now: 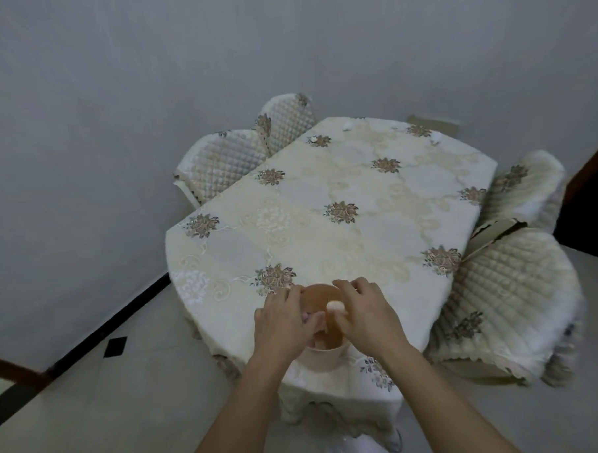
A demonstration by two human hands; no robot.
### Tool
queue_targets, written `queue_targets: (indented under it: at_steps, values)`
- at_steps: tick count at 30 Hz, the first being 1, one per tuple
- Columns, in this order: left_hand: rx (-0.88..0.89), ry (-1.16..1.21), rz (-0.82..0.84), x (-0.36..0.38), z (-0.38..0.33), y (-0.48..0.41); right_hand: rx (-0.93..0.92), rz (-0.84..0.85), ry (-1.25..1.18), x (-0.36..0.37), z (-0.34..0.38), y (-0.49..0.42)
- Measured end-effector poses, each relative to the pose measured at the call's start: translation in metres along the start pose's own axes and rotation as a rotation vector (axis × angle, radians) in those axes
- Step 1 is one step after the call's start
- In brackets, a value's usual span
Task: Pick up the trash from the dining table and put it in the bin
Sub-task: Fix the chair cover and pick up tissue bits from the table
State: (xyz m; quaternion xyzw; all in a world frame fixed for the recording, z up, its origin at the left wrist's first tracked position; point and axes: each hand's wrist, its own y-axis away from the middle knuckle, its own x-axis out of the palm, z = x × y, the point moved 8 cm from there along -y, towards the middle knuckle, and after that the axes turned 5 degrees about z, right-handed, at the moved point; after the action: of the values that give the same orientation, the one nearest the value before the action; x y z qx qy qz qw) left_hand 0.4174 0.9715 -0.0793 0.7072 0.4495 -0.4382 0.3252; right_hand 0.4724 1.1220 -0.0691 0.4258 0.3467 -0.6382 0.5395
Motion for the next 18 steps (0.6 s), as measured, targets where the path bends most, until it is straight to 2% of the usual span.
queue_targets:
  at_steps: [9, 18]
  values:
    - [0.159, -0.212, -0.165, -0.019, -0.012, 0.004, -0.096, -0.146, 0.07, -0.015, 0.002, -0.001]
    - [0.207, -0.228, -0.241, -0.058, -0.032, -0.006, -0.147, -0.206, 0.091, -0.051, 0.011, -0.017]
